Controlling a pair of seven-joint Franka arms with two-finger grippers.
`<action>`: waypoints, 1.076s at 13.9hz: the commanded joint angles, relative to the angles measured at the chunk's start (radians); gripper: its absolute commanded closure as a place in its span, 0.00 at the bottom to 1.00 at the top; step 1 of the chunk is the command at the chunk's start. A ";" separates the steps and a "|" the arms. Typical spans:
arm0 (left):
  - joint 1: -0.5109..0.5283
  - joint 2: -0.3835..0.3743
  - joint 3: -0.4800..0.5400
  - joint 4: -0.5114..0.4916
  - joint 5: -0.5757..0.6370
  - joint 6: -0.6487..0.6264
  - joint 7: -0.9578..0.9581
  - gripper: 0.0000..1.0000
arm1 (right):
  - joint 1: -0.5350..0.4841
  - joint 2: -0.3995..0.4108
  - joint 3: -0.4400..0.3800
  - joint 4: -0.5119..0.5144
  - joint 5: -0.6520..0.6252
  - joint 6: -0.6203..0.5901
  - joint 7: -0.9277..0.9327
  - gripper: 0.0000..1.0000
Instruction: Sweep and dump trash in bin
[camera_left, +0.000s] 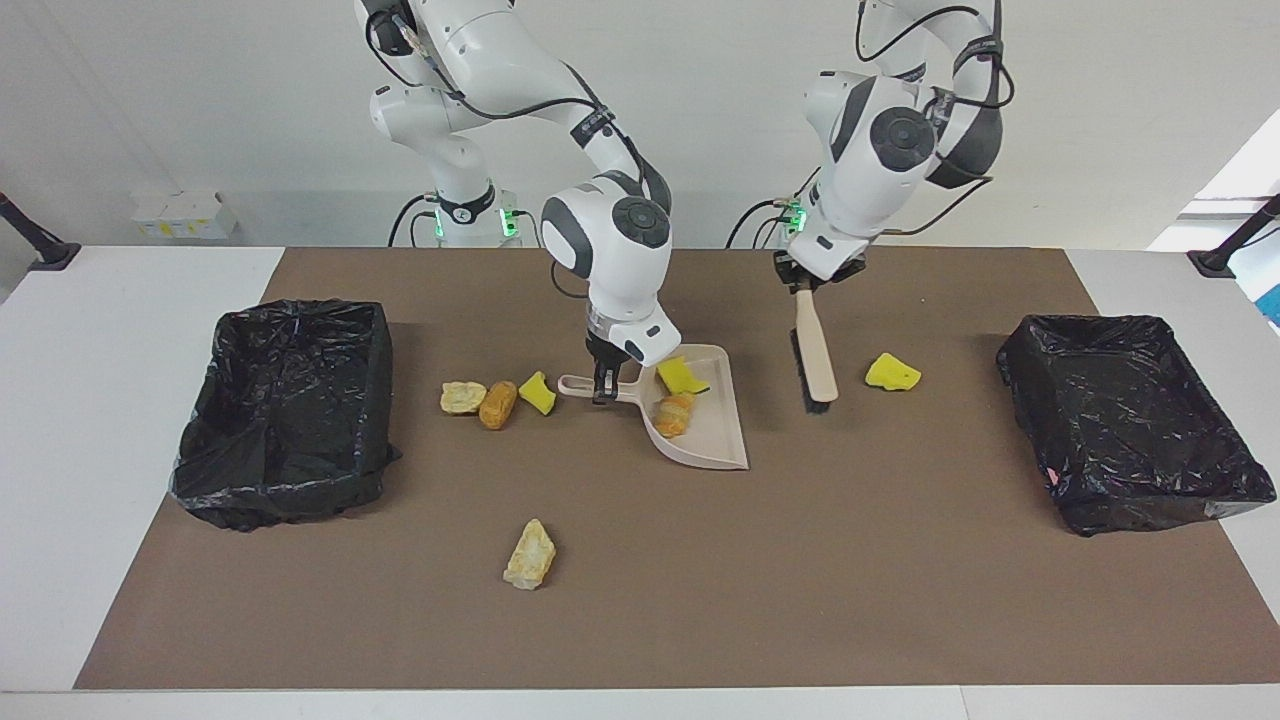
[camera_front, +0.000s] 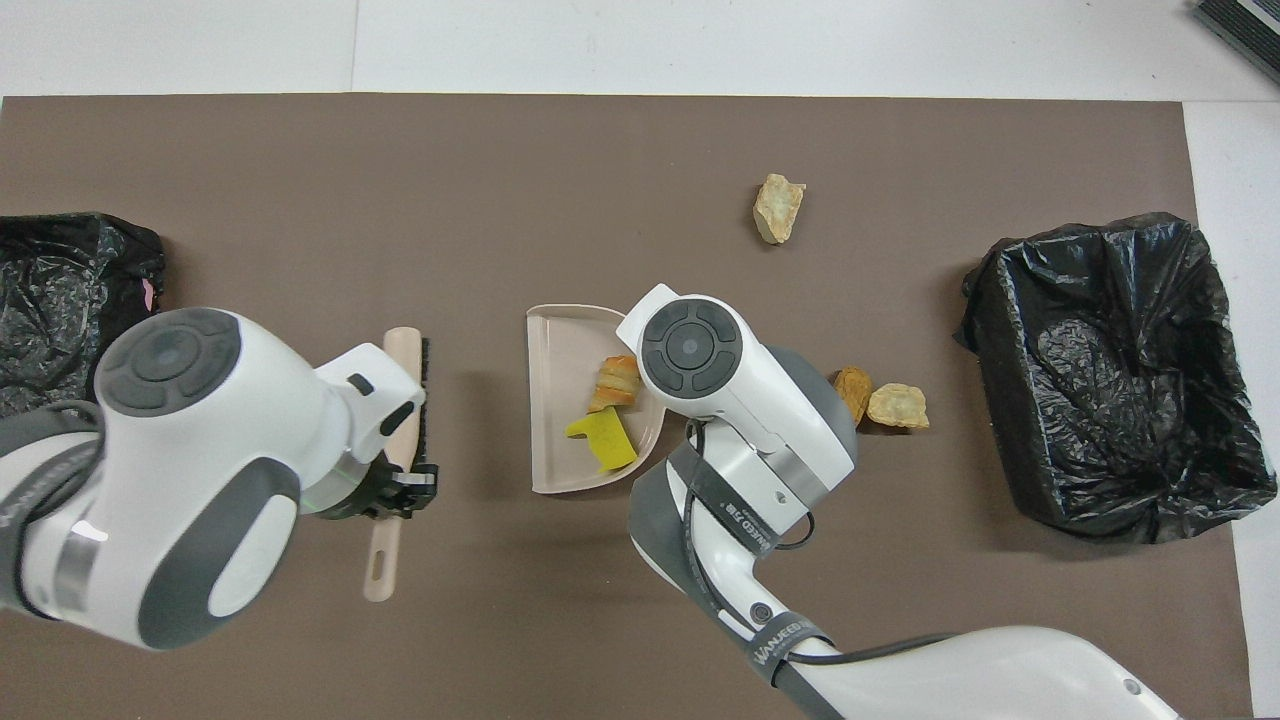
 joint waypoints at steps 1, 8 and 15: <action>0.093 -0.073 -0.011 -0.091 0.102 -0.010 -0.010 1.00 | -0.011 0.004 0.008 -0.018 -0.020 0.036 0.036 1.00; 0.329 -0.159 -0.011 -0.333 0.165 0.121 -0.028 1.00 | -0.012 0.003 0.008 -0.022 -0.020 0.037 0.036 1.00; -0.005 0.004 -0.024 -0.331 0.067 0.355 -0.392 1.00 | -0.012 0.004 0.008 -0.025 -0.020 0.059 0.036 1.00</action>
